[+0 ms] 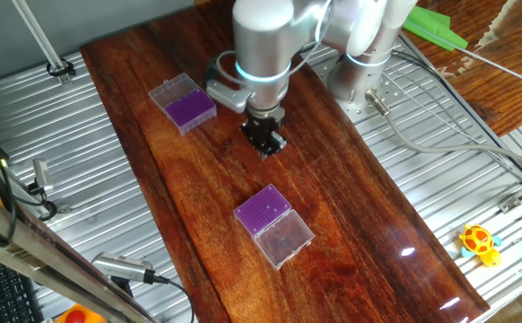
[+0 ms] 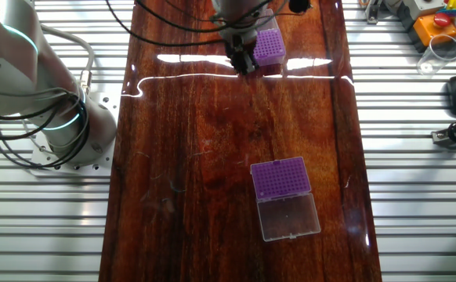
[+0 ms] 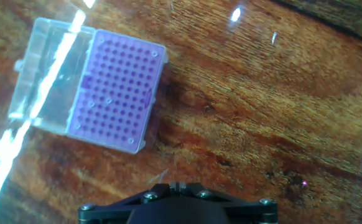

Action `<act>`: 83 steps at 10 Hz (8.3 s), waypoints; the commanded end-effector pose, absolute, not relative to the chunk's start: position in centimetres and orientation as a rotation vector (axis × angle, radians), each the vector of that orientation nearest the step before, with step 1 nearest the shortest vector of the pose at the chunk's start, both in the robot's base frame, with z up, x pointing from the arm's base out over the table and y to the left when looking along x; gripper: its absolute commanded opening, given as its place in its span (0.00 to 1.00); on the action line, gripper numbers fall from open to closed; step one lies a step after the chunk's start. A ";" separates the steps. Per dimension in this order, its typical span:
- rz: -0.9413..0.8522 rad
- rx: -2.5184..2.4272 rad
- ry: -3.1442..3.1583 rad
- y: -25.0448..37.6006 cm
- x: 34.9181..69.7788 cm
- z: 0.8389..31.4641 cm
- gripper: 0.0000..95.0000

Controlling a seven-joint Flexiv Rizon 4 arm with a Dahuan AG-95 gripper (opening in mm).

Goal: Transfer all small pipette tips from one holder to another

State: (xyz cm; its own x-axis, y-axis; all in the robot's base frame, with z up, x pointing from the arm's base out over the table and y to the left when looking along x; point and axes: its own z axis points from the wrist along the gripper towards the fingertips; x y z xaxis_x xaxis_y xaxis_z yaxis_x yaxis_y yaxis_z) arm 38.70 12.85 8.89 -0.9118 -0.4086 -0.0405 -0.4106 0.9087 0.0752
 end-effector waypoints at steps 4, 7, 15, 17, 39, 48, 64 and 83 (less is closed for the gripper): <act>0.121 -0.514 3.034 12.7 38.3 9.4 0.00; 0.134 -0.493 3.030 11.7 38.0 9.6 0.00; 0.155 -0.915 2.982 -3.6 42.0 10.9 0.00; 0.185 -0.783 3.003 -3.6 42.0 10.9 0.00; 0.112 -0.849 2.979 -16.8 42.8 6.3 0.20; 0.089 -0.856 2.982 -16.7 42.7 6.2 0.20; 0.098 -0.813 3.009 -16.5 43.7 5.2 0.00; 0.103 -0.526 3.098 -4.9 44.5 10.5 0.00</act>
State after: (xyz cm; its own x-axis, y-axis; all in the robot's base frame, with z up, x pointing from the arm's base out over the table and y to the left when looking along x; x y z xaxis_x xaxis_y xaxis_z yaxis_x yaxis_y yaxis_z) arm 44.58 -5.77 10.42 -0.9382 -0.3459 -0.0082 -0.3457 0.9361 0.0650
